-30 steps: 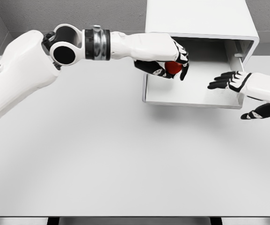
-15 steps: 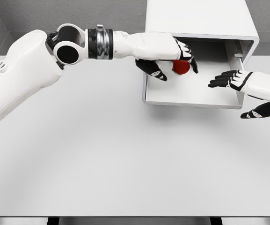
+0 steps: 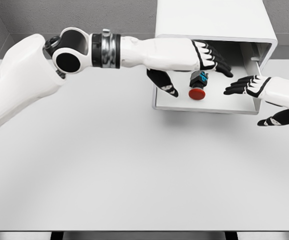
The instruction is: Slide open multi-storey tabletop storage cabinets and put open load switch and slide close multi-storey tabletop storage cabinets
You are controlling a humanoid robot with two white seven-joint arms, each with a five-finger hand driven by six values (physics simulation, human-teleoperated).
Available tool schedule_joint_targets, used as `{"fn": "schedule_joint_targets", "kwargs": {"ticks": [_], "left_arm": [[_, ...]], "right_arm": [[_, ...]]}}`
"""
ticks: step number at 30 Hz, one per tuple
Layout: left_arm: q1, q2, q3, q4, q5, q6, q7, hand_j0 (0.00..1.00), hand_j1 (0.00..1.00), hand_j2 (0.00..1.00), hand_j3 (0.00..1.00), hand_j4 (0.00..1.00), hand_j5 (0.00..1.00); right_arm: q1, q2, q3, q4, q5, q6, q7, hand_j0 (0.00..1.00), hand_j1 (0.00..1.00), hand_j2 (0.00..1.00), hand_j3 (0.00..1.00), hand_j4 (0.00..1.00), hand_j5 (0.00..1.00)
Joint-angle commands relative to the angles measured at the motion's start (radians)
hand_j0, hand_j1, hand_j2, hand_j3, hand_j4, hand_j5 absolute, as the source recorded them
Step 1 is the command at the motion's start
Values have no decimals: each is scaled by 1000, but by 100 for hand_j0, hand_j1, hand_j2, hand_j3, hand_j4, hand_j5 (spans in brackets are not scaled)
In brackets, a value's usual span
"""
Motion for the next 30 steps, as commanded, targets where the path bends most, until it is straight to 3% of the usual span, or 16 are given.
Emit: {"fn": "schedule_joint_targets", "kwargs": {"ticks": [1, 2, 7, 11, 12, 14, 17, 19, 26, 30], "left_arm": [[0, 39, 1, -67, 39, 2, 1, 100, 100, 100, 100, 100, 100], [2, 55, 1, -82, 47, 2, 1, 100, 100, 100, 100, 100, 100], [23, 210, 15, -248, 134, 2, 1, 100, 100, 100, 100, 100, 100], [32, 326, 16, -323, 200, 2, 1, 100, 100, 100, 100, 100, 100], [52, 349, 39, -332, 212, 2, 1, 100, 100, 100, 100, 100, 100], [149, 383, 151, -334, 212, 2, 1, 100, 100, 100, 100, 100, 100], [199, 432, 185, -331, 212, 2, -1, 100, 100, 100, 100, 100, 100], [296, 437, 280, -329, 212, 2, -2, 100, 100, 100, 100, 100, 100], [414, 481, 303, -293, 206, 2, -11, 100, 100, 100, 100, 100, 100], [552, 518, 358, -257, 203, 2, -13, 100, 100, 100, 100, 100, 100]], "right_arm": [[0, -3, 0, 0, -7, 2, -1, 88, 88, 88, 88, 88, 88], [0, -3, 0, 0, -7, 2, -1, 83, 83, 83, 83, 83, 83], [0, 5, 3, -3, -7, 2, -2, 83, 83, 83, 83, 83, 83], [20, 33, 6, -3, -7, 2, -7, 83, 83, 83, 83, 83, 83], [20, 34, 6, -3, -7, 2, -7, 83, 83, 83, 83, 83, 83], [18, 43, 6, -2, -7, 2, -7, 83, 83, 83, 83, 83, 83], [15, 56, 6, -3, -7, 2, -1, 83, 83, 83, 83, 83, 83], [15, 62, 6, -3, -7, 2, -1, 83, 83, 83, 83, 83, 83], [17, 106, 3, 0, -7, 2, -5, 83, 83, 83, 83, 83, 83], [18, 129, -3, 7, -7, 2, -10, 83, 83, 83, 83, 83, 83]]}}
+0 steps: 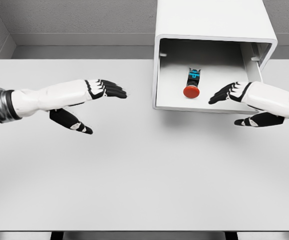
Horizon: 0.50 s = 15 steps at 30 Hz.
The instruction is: Slide open multi-storey tabletop storage cabinets and put open load switch and slide close multi-storey tabletop storage cabinets
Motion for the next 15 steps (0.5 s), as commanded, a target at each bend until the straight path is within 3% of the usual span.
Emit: {"fn": "schedule_joint_targets", "kwargs": {"ticks": [1, 5, 6, 15], "left_arm": [[5, 10, 29, 18, 9, 3, -1, 100, 100, 100, 100, 100, 100], [45, -4, 37, 37, 17, 3, 1, 100, 100, 100, 100, 100, 100], [46, -19, 67, 44, 18, 3, 1, 100, 100, 100, 100, 100, 100], [58, -22, 74, 88, 15, 3, 1, 100, 100, 100, 100, 100, 100]], "right_arm": [[0, 12, -7, 18, -7, 2, -2, 83, 83, 83, 83, 83, 83], [-8, 16, -15, 45, -7, 2, 7, 83, 83, 83, 83, 83, 83], [-11, 16, -15, 47, -6, 2, 8, 83, 83, 83, 83, 83, 83], [-20, 46, -13, 87, 2, 2, 28, 83, 83, 83, 83, 83, 83]]}}
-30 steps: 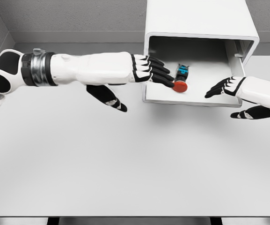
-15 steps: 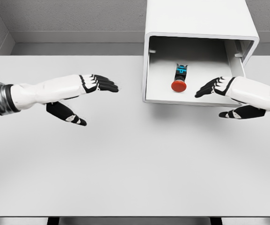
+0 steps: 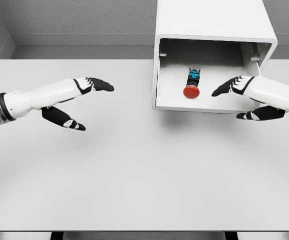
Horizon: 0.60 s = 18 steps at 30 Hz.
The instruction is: Slide open multi-storey tabletop storage cabinets and put open load switch and slide close multi-storey tabletop storage cabinets
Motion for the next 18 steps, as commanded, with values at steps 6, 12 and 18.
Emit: {"fn": "schedule_joint_targets", "kwargs": {"ticks": [6, 12, 18], "left_arm": [[2, -4, 2, 38, 1, 2, 1, 100, 100, 100, 100, 100, 100], [23, -1, 35, 41, 1, 2, 1, 100, 100, 100, 100, 100, 100], [23, 6, 35, 50, 0, 2, 1, 100, 100, 100, 100, 100, 100]], "right_arm": [[-12, 28, -2, 47, -6, 2, 21, 83, 83, 83, 83, 83, 83], [-23, 42, -2, 49, -4, 2, 26, 83, 83, 83, 83, 83, 83], [-38, 62, -2, 47, -4, 2, 47, 83, 83, 83, 83, 83, 83]]}}
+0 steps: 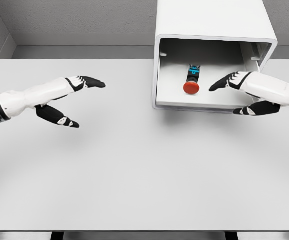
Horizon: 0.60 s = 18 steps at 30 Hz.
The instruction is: Slide open multi-storey tabletop storage cabinets and put open load switch and slide close multi-storey tabletop storage cabinets
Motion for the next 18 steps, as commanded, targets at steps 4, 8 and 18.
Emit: {"fn": "schedule_joint_targets", "kwargs": {"ticks": [4, 8, 18], "left_arm": [[-2, 4, 3, 3, 8, 2, 0, 100, 100, 100, 100, 100, 100], [-2, -1, 3, 3, 7, 2, 0, 100, 100, 100, 100, 100, 100], [-3, -7, 5, 45, 2, 2, 0, 100, 100, 100, 100, 100, 100]], "right_arm": [[-3, 6, -1, 8, -9, 2, 5, 83, 83, 83, 83, 83, 83], [-18, 44, -1, 23, -7, 2, 27, 83, 83, 83, 83, 83, 83], [-46, 82, 1, 66, -7, 2, 47, 83, 83, 83, 83, 83, 83]]}}
